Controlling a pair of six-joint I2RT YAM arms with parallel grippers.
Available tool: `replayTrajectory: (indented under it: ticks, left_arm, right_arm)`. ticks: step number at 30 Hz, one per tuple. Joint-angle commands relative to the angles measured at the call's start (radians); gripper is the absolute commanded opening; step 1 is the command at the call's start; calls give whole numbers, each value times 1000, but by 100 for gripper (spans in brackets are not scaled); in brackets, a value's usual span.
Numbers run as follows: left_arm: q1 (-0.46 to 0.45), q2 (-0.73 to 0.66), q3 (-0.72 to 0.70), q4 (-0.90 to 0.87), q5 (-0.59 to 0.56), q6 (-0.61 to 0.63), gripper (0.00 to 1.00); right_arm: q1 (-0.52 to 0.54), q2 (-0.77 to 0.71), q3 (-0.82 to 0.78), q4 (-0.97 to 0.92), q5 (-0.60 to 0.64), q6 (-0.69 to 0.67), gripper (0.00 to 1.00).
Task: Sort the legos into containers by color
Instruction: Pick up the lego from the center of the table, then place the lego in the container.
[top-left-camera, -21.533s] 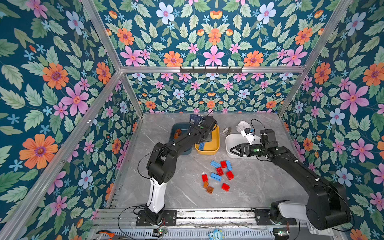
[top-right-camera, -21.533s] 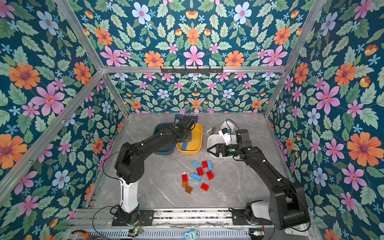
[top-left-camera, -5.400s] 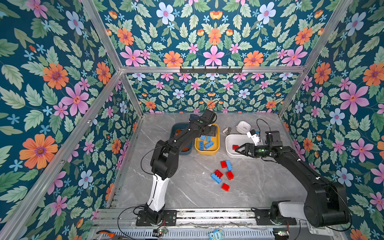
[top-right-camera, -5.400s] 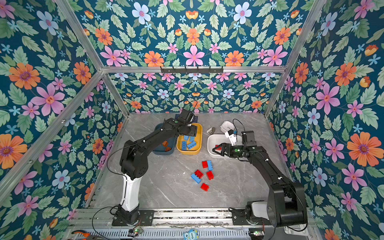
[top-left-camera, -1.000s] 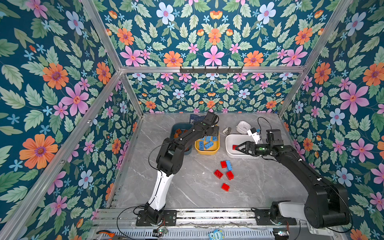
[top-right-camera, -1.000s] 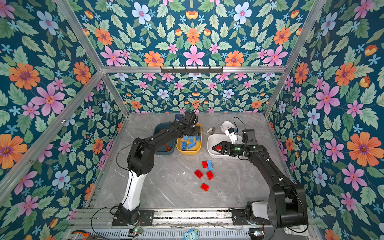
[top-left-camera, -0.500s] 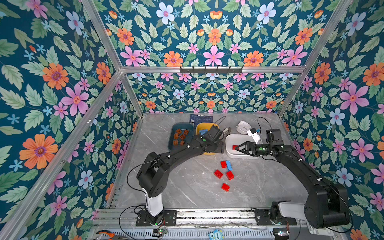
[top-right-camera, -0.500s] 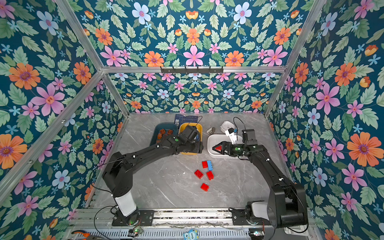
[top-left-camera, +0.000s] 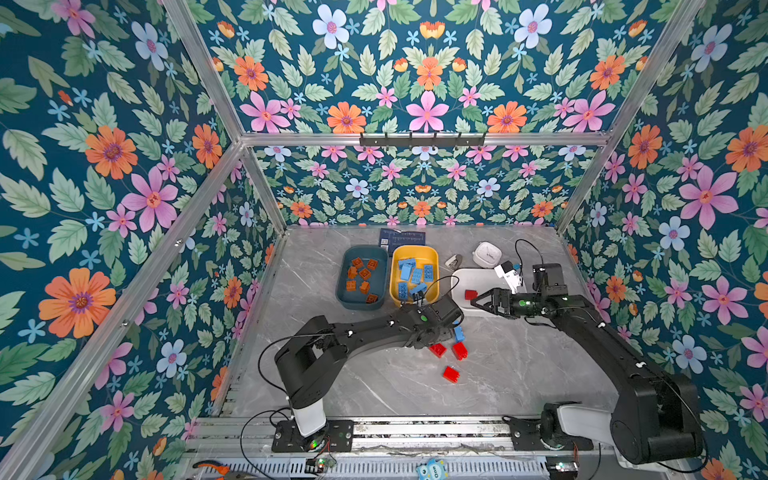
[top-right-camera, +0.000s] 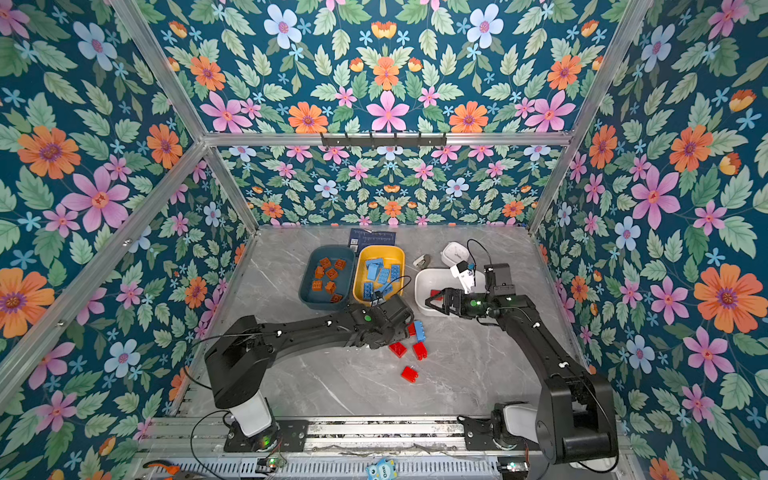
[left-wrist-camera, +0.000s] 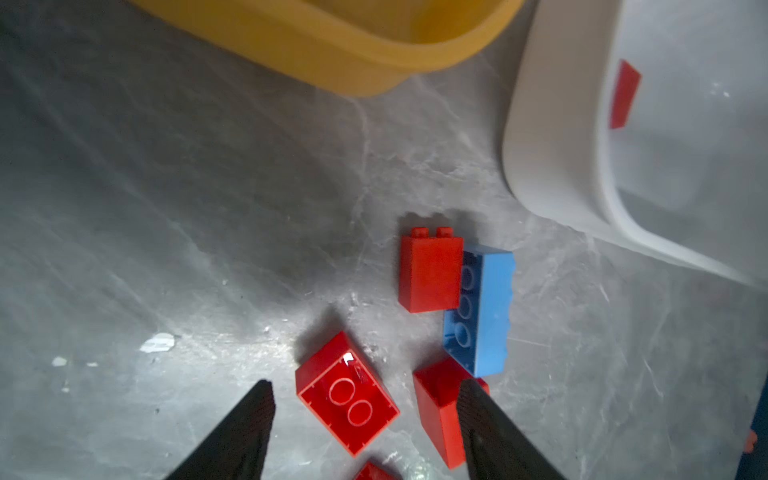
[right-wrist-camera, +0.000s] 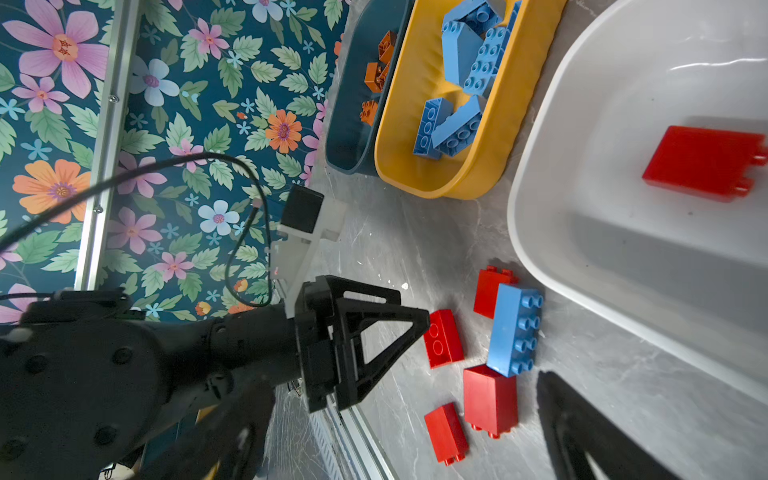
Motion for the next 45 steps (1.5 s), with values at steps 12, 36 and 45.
replayTrajectory:
  ticks: [12,36,45]
  left_arm:
    - [-30,127,54,-84,3,-228,64]
    - [27,76,240,-197,-118,212,27]
    - [158,181,471,-25,11,591,25]
  right_arm:
    - [1,-25,-45,-3,7,-23,99]
    - [-28,-52,-27,-8,33,-17,99]
    - [-74,-108,-13,-37,49,-8,99]
